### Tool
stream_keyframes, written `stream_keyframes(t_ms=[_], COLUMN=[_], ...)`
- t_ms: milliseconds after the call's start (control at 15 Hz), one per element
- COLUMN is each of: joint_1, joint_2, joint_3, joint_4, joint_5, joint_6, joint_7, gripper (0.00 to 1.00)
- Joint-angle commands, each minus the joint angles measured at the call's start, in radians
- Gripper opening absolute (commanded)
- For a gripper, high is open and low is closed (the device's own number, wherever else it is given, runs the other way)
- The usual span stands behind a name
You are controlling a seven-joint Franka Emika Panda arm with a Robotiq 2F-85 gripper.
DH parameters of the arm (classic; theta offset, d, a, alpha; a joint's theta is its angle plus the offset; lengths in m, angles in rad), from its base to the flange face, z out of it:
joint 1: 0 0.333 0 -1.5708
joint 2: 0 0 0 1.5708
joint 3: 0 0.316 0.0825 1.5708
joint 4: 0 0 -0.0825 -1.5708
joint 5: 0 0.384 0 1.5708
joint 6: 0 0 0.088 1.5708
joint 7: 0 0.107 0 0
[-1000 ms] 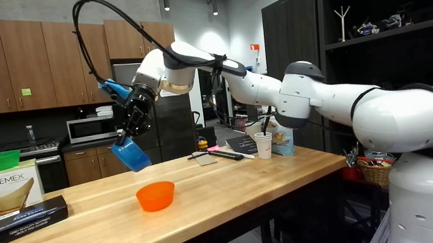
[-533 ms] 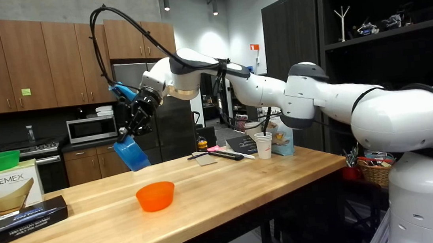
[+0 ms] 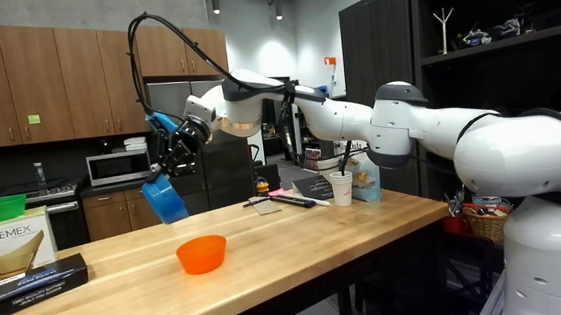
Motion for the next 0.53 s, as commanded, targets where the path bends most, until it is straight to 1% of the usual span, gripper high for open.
stream_keyframes(t_ms=[0, 200, 467], joint_1=[-0.062, -0.093, -0.129], joint_2=[-0.004, -0.004, -0.004], joint_3=[-0.024, -0.031, -0.026], joint_4=[-0.073, -0.117, -0.175], joint_5=[0.062, 0.103, 0.123], joint_6=[0.076, 0.146, 0.231], joint_7=[0.000, 0.000, 0.000], gripper=[0.01, 0.01, 0.01])
